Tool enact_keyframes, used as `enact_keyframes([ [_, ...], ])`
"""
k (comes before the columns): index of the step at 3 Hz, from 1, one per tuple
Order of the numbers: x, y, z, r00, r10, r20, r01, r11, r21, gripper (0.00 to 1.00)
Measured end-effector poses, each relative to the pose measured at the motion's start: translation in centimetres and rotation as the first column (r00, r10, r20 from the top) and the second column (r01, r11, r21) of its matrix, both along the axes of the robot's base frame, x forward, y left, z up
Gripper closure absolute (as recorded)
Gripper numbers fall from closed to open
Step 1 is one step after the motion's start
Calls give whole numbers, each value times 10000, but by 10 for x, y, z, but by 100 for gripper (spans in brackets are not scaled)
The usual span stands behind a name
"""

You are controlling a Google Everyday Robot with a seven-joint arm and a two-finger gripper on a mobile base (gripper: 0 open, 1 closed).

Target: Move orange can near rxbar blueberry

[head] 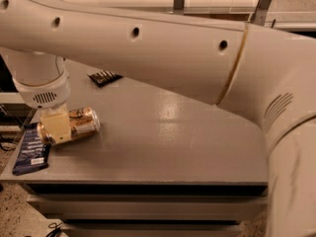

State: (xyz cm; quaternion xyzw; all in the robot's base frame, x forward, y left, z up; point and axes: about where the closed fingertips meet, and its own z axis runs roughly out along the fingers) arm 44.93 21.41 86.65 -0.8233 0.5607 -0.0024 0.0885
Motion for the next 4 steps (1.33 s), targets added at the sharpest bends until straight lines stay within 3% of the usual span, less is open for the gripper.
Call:
enact_keyframes([
  [3, -1, 9, -8, 9995, 231, -229, -233, 9997, -99, 13],
  [4, 0, 9, -7, 9993, 268, -273, -271, 9996, -88, 0],
])
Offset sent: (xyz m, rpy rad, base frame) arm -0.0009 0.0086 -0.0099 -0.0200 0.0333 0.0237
